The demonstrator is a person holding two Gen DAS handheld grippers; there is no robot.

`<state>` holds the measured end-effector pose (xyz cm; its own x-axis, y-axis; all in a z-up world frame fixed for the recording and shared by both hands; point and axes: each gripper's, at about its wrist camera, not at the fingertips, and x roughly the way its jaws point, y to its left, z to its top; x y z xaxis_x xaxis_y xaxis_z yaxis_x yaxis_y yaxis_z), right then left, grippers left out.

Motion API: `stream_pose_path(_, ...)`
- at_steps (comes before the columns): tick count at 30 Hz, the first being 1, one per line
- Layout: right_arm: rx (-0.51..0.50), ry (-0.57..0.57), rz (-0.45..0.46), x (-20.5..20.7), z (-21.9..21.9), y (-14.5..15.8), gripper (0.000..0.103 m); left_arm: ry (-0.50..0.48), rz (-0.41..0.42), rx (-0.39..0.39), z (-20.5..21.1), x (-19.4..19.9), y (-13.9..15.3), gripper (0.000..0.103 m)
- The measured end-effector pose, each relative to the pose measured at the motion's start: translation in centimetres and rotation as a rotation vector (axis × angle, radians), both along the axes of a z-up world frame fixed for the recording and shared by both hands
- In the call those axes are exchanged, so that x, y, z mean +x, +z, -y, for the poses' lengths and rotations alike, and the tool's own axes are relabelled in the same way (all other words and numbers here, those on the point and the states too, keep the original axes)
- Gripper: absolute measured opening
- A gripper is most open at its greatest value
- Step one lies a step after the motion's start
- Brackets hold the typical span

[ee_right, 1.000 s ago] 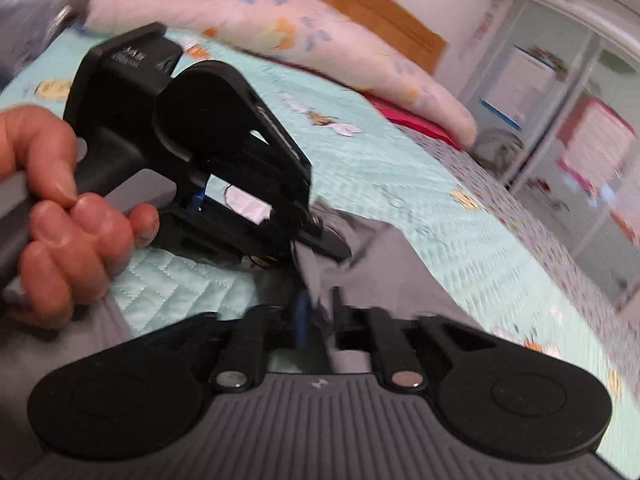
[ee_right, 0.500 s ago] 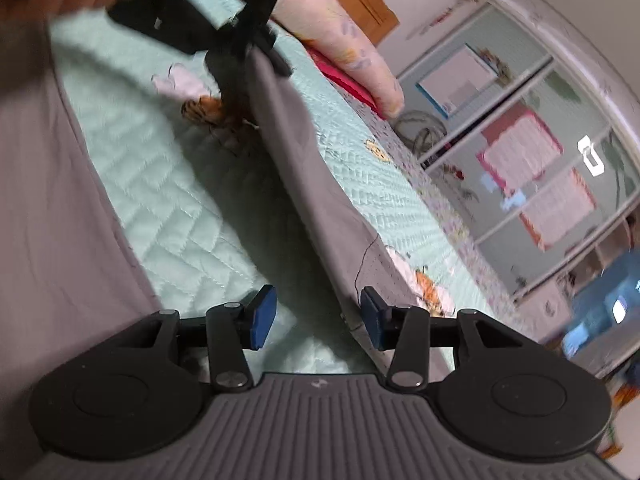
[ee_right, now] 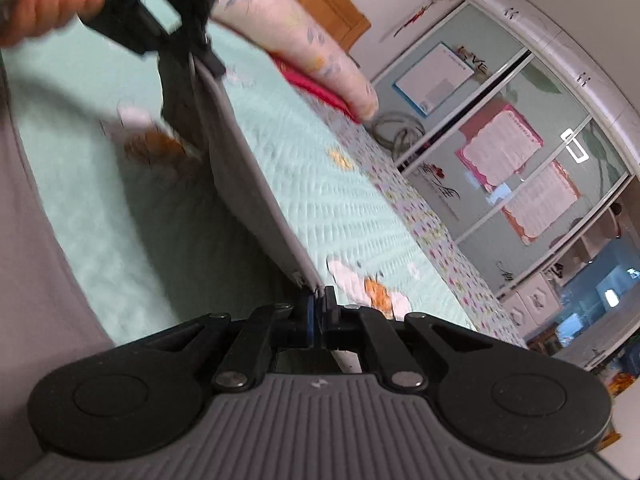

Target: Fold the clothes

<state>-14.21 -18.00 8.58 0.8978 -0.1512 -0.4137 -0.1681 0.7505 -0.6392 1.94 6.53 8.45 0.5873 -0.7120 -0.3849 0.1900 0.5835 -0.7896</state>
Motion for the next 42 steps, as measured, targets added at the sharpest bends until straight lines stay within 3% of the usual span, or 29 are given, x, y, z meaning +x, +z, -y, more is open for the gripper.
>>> stream_pose_path(4, 0.038, 0.046, 0.032, -2.4, -1.6, 3.6, 0.001, -0.037, 0.003, 0.095, -1.8, -0.8, 3.0, 0.001)
stream_pose_path(9, 0.058, 0.098, 0.056, -5.7, -3.3, 6.6, 0.001, -0.069, 0.072, 0.146, -4.2, -4.6, 6.1, 0.001)
stream_pose_path(16, 0.083, 0.145, -0.024, -7.8, -5.6, 6.5, 0.001, -0.086, -0.024, 0.202, -7.0, -6.5, 5.6, 0.001)
stream_pose_path(18, 0.090, 0.155, -0.036, -8.5, -6.3, 6.6, 0.001, -0.087, 0.004, 0.192, -7.8, -7.3, 6.6, 0.001)
stream_pose_path(22, 0.100, 0.181, 0.023, -11.2, -8.0, 7.9, 0.002, -0.103, 0.116, 0.220, -9.2, -11.1, 8.0, 0.001)
stream_pose_path(26, 0.176, 0.250, -0.037, -14.6, -10.1, 6.4, 0.002, -0.103, 0.100, 0.324, -11.6, -15.1, 3.1, 0.001)
stream_pose_path(29, 0.142, 0.302, -0.158, -16.5, -12.6, 1.7, 0.002, -0.083, -0.059, 0.379, -13.0, -16.3, -3.2, 0.001)
stream_pose_path(32, 0.121, 0.319, -0.236, -17.2, -13.9, -2.2, 0.002, -0.054, -0.067, 0.391, -13.4, -17.6, -5.8, 0.001)
stream_pose_path(36, 0.144, 0.289, -0.255, -17.1, -14.0, -3.6, 0.002, -0.030, -0.036, 0.368, -13.0, -17.8, -5.8, 0.001)
stream_pose_path(42, 0.188, 0.272, -0.233, -17.5, -13.8, -2.3, 0.002, -0.051, 0.047, 0.384, -13.7, -18.2, -3.0, 0.002)
